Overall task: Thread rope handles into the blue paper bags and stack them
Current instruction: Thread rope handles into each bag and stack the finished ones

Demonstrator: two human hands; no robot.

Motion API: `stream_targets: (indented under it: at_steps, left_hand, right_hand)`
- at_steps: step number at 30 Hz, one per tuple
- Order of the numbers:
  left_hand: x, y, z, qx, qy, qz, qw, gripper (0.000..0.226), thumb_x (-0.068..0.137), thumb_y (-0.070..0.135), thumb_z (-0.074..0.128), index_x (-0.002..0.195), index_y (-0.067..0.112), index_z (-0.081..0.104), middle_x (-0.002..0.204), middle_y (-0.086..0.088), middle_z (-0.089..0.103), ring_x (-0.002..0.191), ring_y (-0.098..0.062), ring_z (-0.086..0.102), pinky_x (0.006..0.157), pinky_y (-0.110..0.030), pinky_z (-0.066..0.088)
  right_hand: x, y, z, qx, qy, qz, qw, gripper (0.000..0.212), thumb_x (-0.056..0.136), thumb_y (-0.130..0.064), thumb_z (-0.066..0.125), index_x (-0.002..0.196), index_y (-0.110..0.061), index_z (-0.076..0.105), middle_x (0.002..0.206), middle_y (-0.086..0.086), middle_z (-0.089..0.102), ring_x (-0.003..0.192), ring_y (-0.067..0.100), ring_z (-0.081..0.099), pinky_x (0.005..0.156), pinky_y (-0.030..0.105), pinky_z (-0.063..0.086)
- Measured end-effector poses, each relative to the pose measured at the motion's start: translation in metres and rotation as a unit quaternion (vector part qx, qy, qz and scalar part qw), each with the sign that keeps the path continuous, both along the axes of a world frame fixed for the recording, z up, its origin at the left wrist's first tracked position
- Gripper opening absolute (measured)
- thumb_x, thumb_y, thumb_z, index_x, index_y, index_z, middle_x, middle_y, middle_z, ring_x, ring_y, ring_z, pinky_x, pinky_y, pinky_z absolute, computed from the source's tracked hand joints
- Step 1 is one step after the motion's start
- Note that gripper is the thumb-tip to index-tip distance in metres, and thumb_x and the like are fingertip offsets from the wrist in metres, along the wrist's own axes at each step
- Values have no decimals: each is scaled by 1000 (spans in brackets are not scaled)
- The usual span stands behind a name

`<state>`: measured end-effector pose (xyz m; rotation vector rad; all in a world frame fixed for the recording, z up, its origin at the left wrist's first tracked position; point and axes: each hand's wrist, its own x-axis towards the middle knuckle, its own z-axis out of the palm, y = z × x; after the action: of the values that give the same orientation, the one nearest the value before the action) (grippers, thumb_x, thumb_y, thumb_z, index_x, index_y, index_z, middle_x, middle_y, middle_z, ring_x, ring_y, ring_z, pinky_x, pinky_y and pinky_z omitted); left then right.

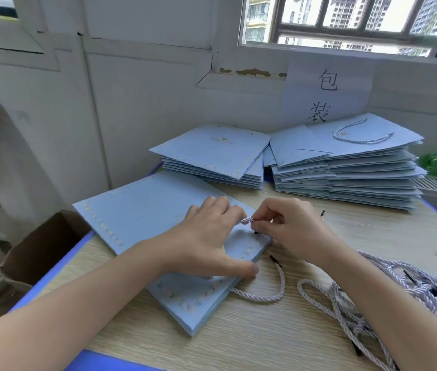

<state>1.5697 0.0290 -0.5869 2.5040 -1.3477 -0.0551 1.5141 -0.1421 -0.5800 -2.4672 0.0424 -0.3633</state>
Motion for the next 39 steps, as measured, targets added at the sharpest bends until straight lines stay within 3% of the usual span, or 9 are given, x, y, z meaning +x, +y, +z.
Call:
stream_targets:
  at_steps: [6, 13, 16, 20, 23, 26, 30, 35, 39]
  left_hand:
    - [2, 2, 7, -81, 80, 19, 993, 54, 63, 60, 57, 110, 38, 42, 114, 18, 46, 110, 0, 38, 93, -23, 37]
    - [7, 7, 14, -197, 112, 51, 973, 27, 64, 50, 65, 72, 25, 72, 75, 12, 68, 75, 1, 61, 73, -27, 52]
    - [4, 7, 15, -231, 100, 49, 967, 30, 68, 45, 62, 64, 16, 71, 64, 2, 68, 63, -10, 64, 67, -36, 54]
    - [3, 5, 17, -299, 87, 67, 948, 30, 69, 37, 61, 59, 10, 67, 56, 0, 64, 51, -5, 56, 56, -21, 43]
    - [6, 6, 18, -345, 109, 81, 929, 27, 68, 36, 63, 59, 11, 67, 57, -3, 64, 51, -10, 54, 56, -25, 43]
    - [6, 6, 15, -345, 114, 69, 929, 20, 69, 35, 66, 57, 18, 66, 65, 2, 68, 63, -16, 63, 64, -31, 50]
    - [2, 2, 12, -328, 99, 49, 938, 23, 76, 19, 76, 58, 13, 64, 82, 8, 68, 71, -9, 63, 60, -12, 44]
    - [6, 1, 8, -280, 40, 83, 956, 21, 67, 46, 69, 69, 28, 59, 81, 14, 60, 71, -3, 61, 69, -33, 53]
    - [6, 1, 9, -248, 33, 101, 963, 21, 74, 38, 73, 77, 24, 57, 68, 37, 53, 66, -2, 52, 58, -13, 36]
  right_hand:
    - [-2, 1, 2, -39, 1, 28, 999, 18, 84, -14, 66, 75, -28, 63, 73, -14, 56, 60, -9, 47, 57, 9, 35]
    - [-7, -7, 12, -59, 41, 44, 996, 31, 91, -18, 49, 86, -42, 68, 91, -11, 49, 70, -13, 44, 62, 7, 32]
    - [-10, -5, 14, -38, -15, 32, 999, 23, 89, -18, 54, 83, -33, 71, 87, -11, 49, 68, -12, 45, 62, 5, 32]
    - [-12, -8, 17, -14, -141, -35, 989, 18, 85, -12, 63, 70, -22, 64, 69, -9, 50, 58, -1, 44, 58, 11, 34]
    - [-11, -6, 13, -37, -134, -35, 990, 7, 83, -23, 67, 76, -27, 66, 69, -7, 51, 58, 2, 43, 55, 16, 32]
    - [-6, -2, 3, -87, -101, -35, 990, 4, 81, -34, 68, 84, -31, 68, 71, -9, 50, 59, 4, 42, 56, 22, 34]
    - [-1, 0, 0, -103, -112, -46, 987, 11, 80, -16, 68, 71, -21, 66, 59, -13, 44, 57, 4, 40, 61, 34, 40]
    - [-12, -6, 13, -30, -6, 35, 999, 27, 76, -7, 66, 56, -20, 54, 44, -15, 45, 47, 3, 39, 48, 14, 32]
    - [-19, -21, 28, 12, 32, 53, 998, 26, 77, -6, 66, 56, -12, 53, 43, -12, 41, 43, 3, 33, 45, 13, 29]
